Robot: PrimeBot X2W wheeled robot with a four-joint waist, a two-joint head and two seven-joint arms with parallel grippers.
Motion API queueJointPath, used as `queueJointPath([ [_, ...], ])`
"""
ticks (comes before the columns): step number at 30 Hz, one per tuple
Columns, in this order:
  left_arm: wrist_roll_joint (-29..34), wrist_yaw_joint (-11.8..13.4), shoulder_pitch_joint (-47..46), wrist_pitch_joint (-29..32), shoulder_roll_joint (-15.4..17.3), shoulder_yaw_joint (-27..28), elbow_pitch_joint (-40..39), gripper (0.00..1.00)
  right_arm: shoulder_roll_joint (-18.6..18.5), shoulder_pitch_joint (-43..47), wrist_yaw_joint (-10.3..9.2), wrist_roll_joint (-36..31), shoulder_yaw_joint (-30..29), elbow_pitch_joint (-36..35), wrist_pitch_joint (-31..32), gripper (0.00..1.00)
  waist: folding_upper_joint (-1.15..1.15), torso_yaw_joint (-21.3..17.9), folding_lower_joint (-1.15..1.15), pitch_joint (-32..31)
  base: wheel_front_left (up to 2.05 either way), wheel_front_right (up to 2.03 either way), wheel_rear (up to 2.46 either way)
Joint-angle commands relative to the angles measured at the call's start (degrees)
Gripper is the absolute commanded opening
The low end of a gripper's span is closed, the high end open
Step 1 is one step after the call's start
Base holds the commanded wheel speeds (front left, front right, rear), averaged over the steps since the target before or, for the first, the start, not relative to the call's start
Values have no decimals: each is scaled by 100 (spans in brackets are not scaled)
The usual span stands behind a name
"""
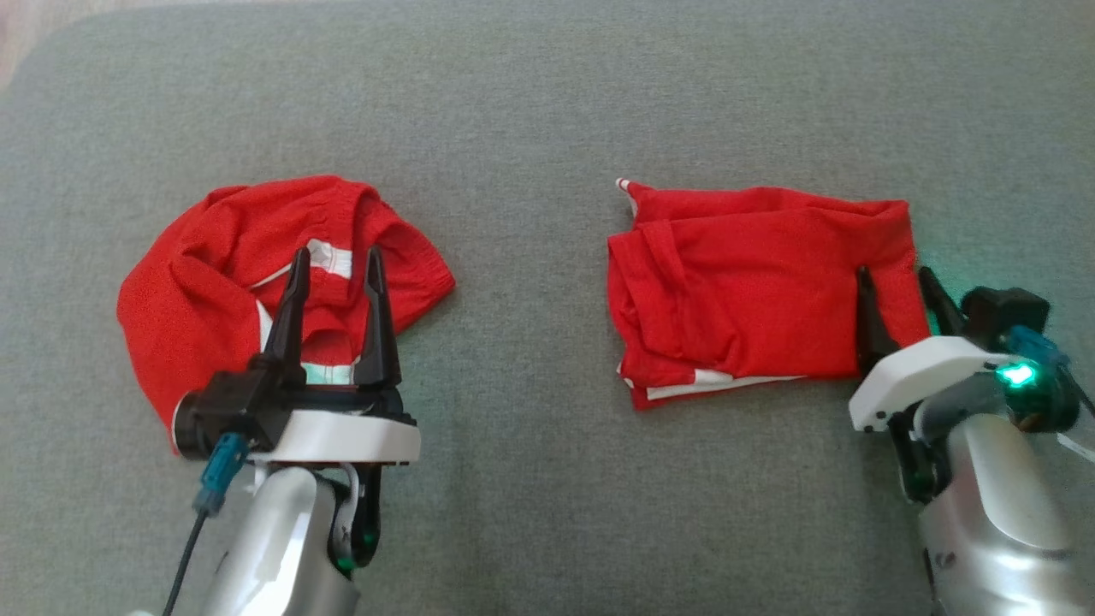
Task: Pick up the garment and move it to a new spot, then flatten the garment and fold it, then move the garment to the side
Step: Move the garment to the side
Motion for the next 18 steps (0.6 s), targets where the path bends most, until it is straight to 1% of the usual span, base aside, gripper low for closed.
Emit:
queueJointPath([
  [1,7,-4,-204,-37,40,184,-157,100,82,8,-4,13,292,36,110,73,0,-17,0,-4,0,0,0],
  [2,15,-2,-206,-37,40,198,-152,100,82,-22,-4,1,347,66,97,0,0,-36,0,-8,0,0,0],
  [6,35,-1,-212,-37,40,220,-135,100,-51,-162,-4,-339,476,76,-1,0,0,-113,0,-66,0,0,0],
  [9,37,-2,-200,-37,40,228,-131,100,-314,-250,-4,-598,528,5,-37,0,0,-160,0,-125,0,0,0],
  [11,34,-3,-190,-37,40,236,-134,100,-563,-293,-4,-713,555,-80,-21,0,0,-184,0,-155,0,0,0],
  [15,36,-12,-177,-37,40,247,-145,100,-1270,-370,-4,-868,572,-267,102,0,0,-207,0,-179,0,0,0],
  [16,37,-18,-179,-37,40,259,-158,100,-1677,-399,-4,-875,571,-304,190,0,0,-211,0,-160,0,0,0],
  [18,36,-25,-197,-37,40,267,-179,100,-2119,-438,-4,-881,550,-275,262,0,0,-201,0,-111,0,0,0],
])
